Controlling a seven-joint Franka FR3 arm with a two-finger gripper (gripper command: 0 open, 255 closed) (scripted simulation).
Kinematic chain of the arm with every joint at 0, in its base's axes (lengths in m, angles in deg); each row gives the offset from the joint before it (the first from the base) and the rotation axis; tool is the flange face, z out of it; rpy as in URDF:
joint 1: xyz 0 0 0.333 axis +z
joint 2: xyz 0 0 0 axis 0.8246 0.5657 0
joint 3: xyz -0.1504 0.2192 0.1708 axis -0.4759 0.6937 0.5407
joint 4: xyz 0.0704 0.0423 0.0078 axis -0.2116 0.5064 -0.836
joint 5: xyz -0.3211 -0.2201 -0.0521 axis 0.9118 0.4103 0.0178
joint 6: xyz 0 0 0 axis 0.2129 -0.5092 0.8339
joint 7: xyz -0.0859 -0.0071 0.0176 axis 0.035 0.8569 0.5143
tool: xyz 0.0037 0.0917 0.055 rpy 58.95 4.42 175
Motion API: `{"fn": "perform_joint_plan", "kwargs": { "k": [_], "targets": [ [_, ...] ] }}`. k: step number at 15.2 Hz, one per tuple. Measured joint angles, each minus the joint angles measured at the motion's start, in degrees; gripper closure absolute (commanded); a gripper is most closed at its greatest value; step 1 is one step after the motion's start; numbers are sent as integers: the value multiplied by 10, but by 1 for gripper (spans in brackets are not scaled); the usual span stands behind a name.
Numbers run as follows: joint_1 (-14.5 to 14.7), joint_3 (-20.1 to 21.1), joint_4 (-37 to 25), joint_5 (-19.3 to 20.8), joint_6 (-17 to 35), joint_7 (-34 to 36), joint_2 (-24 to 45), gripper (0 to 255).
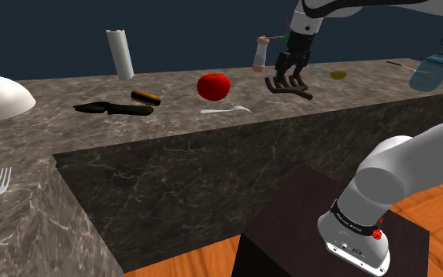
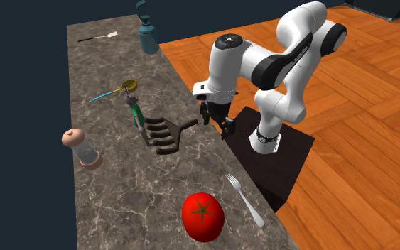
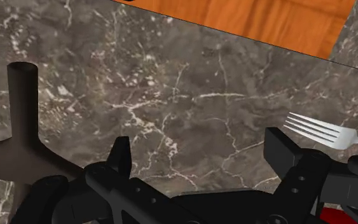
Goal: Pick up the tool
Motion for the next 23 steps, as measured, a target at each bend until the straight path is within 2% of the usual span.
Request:
{"fn": "perform_joint_plan", "kwargs": {
  "k": [13,21,22,23],
  "targets": [
    [-76,-108,-49,15,57,-15,141,0],
    [-81,-118,-14,13,112,-17,163,0],
    [-81,-118,-12,13,114,-18,164,255],
    [-81,-118,-11,13,116,-18,164,255]
  ]
}}
